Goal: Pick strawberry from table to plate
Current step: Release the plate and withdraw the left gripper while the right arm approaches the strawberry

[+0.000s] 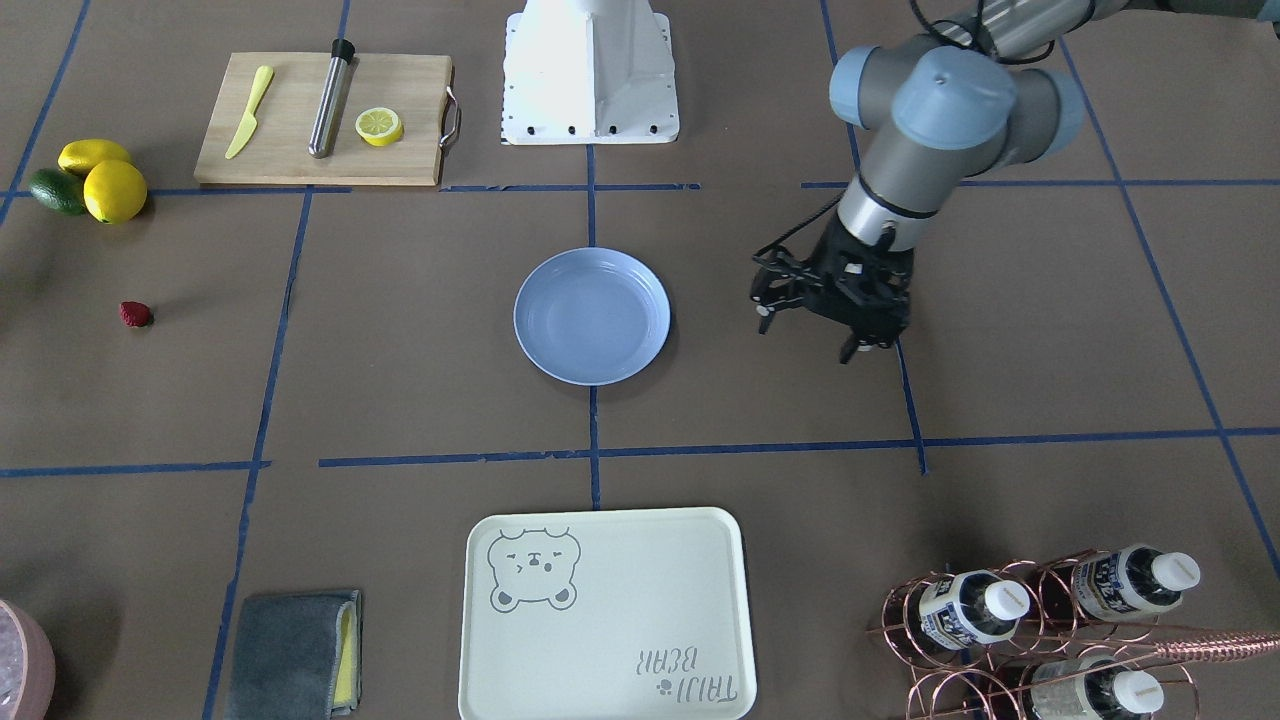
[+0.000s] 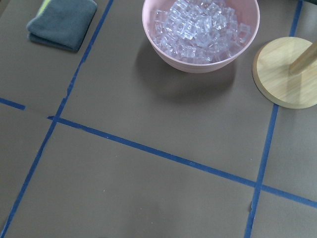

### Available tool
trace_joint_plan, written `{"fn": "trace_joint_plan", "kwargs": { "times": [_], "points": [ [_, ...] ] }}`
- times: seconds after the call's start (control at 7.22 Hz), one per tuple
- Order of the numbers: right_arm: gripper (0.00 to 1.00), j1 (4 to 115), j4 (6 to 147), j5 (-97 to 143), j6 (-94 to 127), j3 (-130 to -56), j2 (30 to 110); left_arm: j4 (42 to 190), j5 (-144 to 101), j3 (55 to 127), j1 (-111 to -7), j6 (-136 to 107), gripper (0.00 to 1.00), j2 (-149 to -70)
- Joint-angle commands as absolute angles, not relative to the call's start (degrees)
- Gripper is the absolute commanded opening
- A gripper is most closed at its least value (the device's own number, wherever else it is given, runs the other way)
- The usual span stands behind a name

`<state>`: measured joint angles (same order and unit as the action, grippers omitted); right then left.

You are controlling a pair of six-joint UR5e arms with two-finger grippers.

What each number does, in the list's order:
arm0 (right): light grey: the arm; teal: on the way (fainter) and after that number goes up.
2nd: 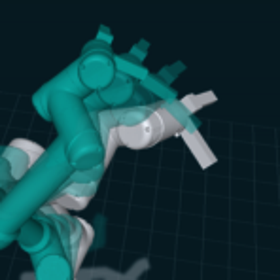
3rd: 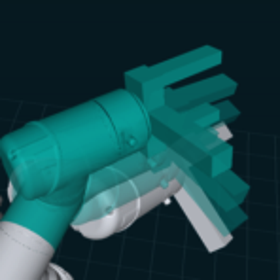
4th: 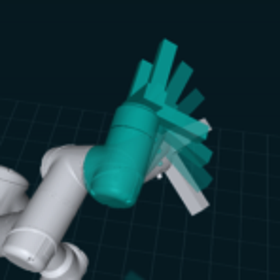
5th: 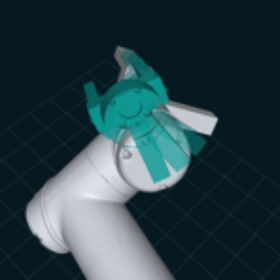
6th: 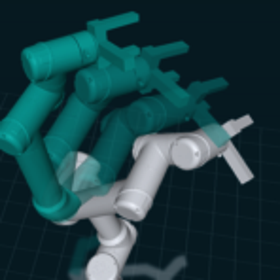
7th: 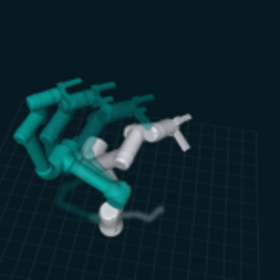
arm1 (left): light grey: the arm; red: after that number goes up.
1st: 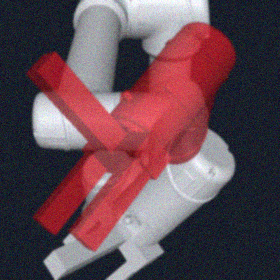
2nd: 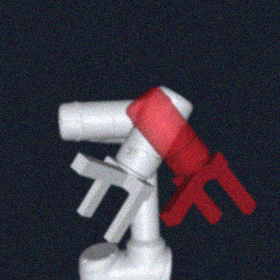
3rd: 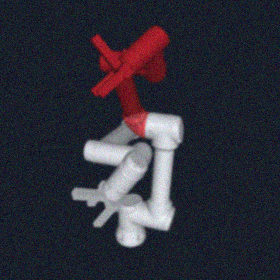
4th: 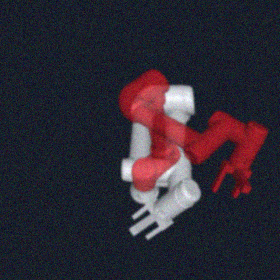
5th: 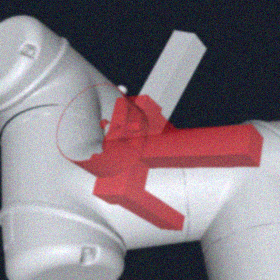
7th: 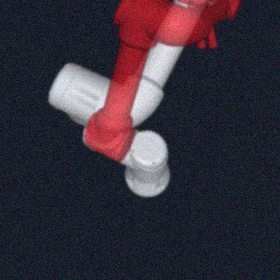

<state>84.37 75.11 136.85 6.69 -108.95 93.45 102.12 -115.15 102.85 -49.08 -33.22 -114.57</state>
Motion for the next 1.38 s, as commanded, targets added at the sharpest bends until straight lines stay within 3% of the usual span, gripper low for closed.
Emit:
{"fn": "trace_joint_plan", "kwargs": {
  "times": [0.0, 0.28, 0.55, 0.97, 1.25],
  "points": [
    [1.0, 79.48, 75.15, 136.76, 8.51, -112.23, 91.59, 96.33, -124.9, 103.82, -68.02, -7.3, 1.0, -106.48],
    [1.0, 74.11, 75.15, 135.97, 16.13, -113.9, 90.36, 95.89, -130.33, 97.59, -79.93, 1.47, 1.0, -96.9],
    [1.0, 67.89, 75.32, 135.27, 25.09, -117.41, 90.35, 96.77, -130.87, 91.68, -92.58, 2.2, 1.0, -92.92],
    [1.0, 56.89, 73.75, 124.48, 33.57, -119.45, 95.77, 96.59, -131.22, 92.91, -93.34, 7.47, 1.0, -86.92],
    [1.0, 54.33, 55.82, 122.79, 37.84, -113.16, 101.15, 96.59, -131.31, 93.51, -93.34, 7.47, 1.0, -86.92]
  ]
}}
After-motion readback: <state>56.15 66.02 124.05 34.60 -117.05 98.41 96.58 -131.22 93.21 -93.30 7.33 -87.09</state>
